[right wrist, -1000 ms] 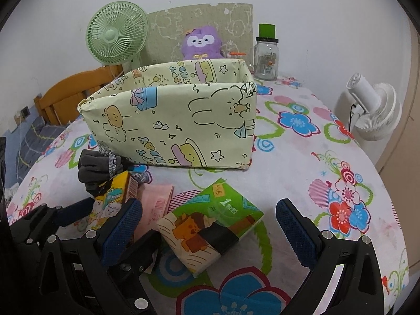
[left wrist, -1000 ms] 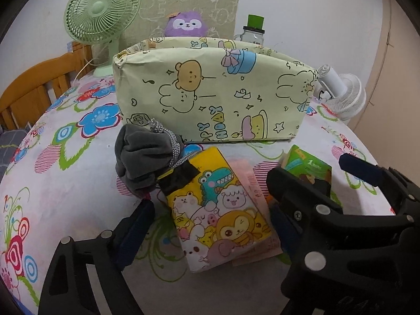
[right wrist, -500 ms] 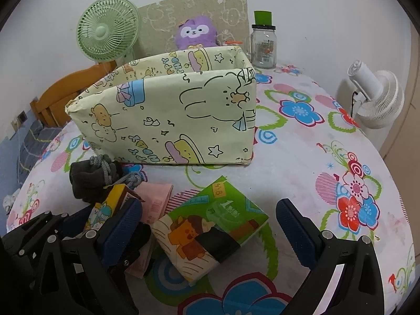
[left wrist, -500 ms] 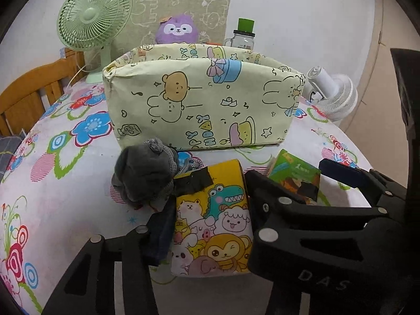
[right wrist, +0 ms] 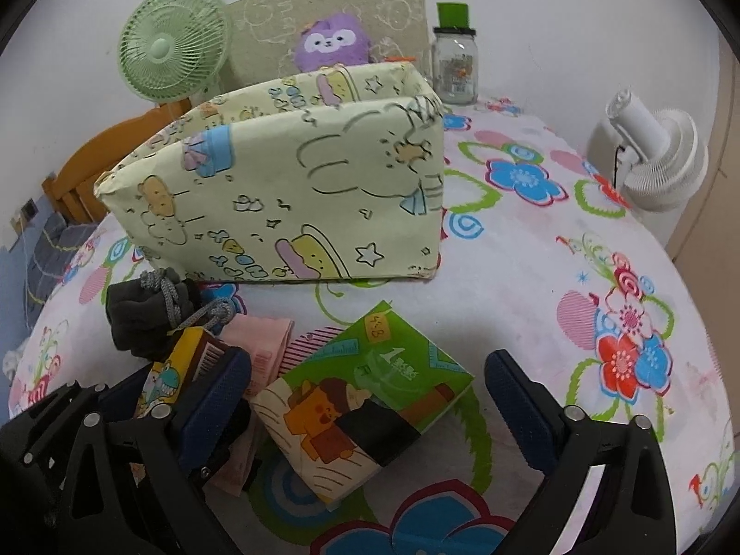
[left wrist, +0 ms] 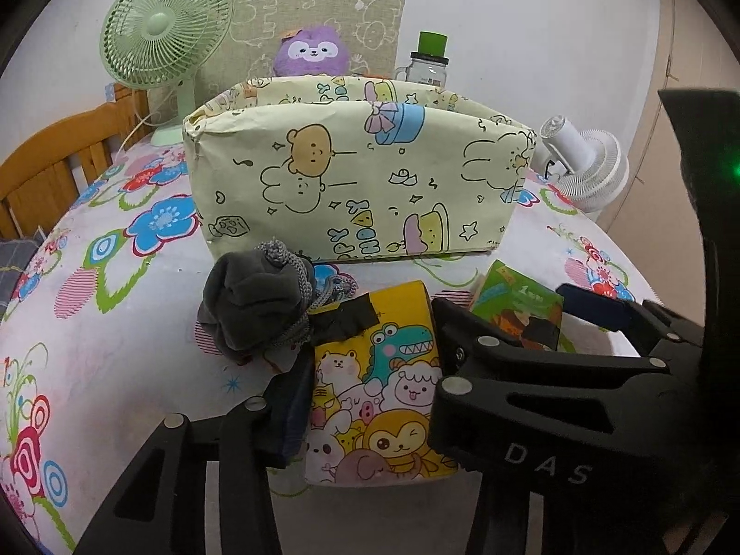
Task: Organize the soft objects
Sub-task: 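Grasp the yellow cartoon pouch with the left tool while the right tool grasps the green tissue pack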
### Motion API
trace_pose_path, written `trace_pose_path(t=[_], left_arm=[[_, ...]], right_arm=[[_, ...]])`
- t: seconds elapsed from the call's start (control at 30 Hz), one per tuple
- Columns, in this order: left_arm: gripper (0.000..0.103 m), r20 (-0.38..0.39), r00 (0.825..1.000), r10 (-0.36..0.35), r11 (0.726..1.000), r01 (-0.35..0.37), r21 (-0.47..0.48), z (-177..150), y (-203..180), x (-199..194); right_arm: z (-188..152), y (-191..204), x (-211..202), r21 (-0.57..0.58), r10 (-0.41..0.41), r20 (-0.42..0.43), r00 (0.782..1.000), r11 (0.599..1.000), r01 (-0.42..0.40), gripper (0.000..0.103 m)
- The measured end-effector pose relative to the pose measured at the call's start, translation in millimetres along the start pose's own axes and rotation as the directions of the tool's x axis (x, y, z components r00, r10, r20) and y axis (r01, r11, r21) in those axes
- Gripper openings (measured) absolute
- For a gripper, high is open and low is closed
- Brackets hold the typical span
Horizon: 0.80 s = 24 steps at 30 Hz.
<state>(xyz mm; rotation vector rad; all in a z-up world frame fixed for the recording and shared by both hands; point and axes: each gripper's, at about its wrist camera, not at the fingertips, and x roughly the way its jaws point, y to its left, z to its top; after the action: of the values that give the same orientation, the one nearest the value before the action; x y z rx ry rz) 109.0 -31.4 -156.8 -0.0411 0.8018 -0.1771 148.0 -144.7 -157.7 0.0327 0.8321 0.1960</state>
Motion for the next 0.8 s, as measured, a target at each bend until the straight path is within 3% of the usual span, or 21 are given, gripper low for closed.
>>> trace_pose_path(t=[0.2, 0.27, 0.43, 0.8], left_arm=[[0.049, 0.009, 0.999, 0.036, 0.999, -0.037, 0.036, -2, -6, -3], [0.049, 0.011, 0.999, 0.045, 0.998, -0.045, 0.039, -3, -7, -4], [0.048, 0.010, 0.999, 0.051, 0.998, -0.051, 0.032, -3, -6, -6], [0.048, 0.014, 0.995, 0.095, 0.995, -0.095, 0.033, -6, -3, -12]], right_arm=[[-4, 4, -6, -0.003, 0.004, 0.006, 1.000, 1.000, -0.004, 0.085], [-5, 4, -8, -0.010, -0.017, 0.010, 1.000, 1.000, 0.018, 0.073], [-6, 0, -10, 0.007, -0.019, -0.005, 1.000, 1.000, 0.019, 0.065], [-12, 0, -21, 0.007, 0.000, -0.008, 1.000, 1.000, 0.000, 0.059]])
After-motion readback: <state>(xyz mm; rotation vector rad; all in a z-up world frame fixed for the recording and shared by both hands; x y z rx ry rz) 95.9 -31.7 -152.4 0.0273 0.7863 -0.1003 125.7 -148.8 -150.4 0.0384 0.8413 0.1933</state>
